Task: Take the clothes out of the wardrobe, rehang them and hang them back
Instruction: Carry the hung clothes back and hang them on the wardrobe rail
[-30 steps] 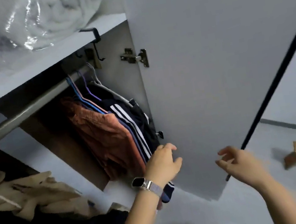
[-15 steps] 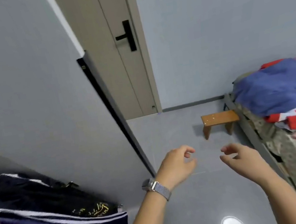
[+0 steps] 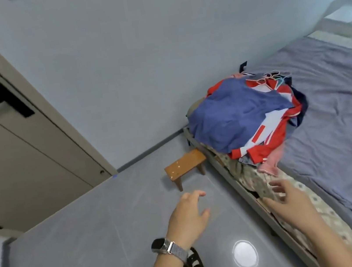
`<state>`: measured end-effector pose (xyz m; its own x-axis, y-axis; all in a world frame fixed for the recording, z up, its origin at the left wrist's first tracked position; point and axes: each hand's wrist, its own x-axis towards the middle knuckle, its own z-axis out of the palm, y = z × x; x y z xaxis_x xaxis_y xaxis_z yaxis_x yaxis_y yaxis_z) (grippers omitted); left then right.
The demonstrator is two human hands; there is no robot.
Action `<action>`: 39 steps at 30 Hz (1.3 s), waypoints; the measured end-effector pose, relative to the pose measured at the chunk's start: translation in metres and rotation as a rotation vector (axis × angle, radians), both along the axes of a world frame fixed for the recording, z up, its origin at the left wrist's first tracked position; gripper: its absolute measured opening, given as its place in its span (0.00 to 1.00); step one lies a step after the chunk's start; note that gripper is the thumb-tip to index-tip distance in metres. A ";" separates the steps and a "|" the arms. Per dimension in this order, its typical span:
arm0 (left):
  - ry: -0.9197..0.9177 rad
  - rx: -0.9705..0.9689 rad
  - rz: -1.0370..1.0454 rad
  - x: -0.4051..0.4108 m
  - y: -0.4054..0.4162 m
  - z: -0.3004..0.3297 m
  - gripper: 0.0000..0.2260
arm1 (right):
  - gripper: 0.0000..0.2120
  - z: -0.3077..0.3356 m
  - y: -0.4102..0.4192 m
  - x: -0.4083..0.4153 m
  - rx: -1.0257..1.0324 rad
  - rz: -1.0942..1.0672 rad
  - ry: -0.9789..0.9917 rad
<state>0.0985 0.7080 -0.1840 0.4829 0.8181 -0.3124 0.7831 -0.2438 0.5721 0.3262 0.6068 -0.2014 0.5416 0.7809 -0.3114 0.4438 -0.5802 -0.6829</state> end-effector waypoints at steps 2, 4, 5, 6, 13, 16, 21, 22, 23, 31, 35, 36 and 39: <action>-0.010 0.013 -0.037 0.013 0.044 -0.007 0.18 | 0.24 -0.007 0.031 0.007 -0.003 -0.034 0.024; -0.032 0.020 -0.076 0.030 0.089 -0.010 0.17 | 0.22 -0.009 0.065 0.016 0.012 -0.070 0.027; -0.041 0.025 -0.098 0.039 0.112 -0.011 0.17 | 0.21 -0.008 0.082 0.023 0.017 -0.098 0.014; -0.051 0.032 -0.123 0.050 0.134 -0.011 0.17 | 0.20 -0.004 0.099 0.030 0.022 -0.134 0.005; -0.068 0.009 -0.309 0.139 0.245 -0.004 0.17 | 0.16 0.016 0.176 0.079 0.069 -0.336 0.035; -0.058 -0.014 -0.404 0.188 0.279 -0.014 0.17 | 0.17 0.002 0.195 0.105 0.009 -0.386 0.053; -0.004 0.011 -0.517 0.281 0.342 -0.029 0.18 | 0.22 -0.016 0.249 0.183 -0.047 -0.371 0.074; 0.000 0.022 -0.533 0.298 0.353 -0.030 0.18 | 0.23 -0.015 0.261 0.200 -0.055 -0.376 0.065; 0.003 0.026 -0.550 0.312 0.364 -0.031 0.18 | 0.23 -0.014 0.273 0.215 -0.058 -0.382 0.054; 0.054 0.043 -0.641 0.409 0.449 -0.049 0.17 | 0.23 -0.025 0.345 0.303 -0.131 -0.369 0.033; 0.063 0.005 -0.672 0.458 0.495 -0.078 0.15 | 0.21 -0.053 0.363 0.331 -0.158 -0.479 0.116; 0.064 -0.013 -0.675 0.470 0.505 -0.091 0.15 | 0.20 -0.063 0.366 0.337 -0.165 -0.513 0.141; 0.101 -0.048 -0.701 0.502 0.530 -0.136 0.14 | 0.19 -0.102 0.381 0.358 -0.222 -0.580 0.189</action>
<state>0.6008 1.2385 -0.3197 0.8572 0.3097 -0.4114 0.5010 -0.6863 0.5273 0.6847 0.9875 -0.3033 0.7758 0.2842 -0.5633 -0.1004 -0.8258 -0.5549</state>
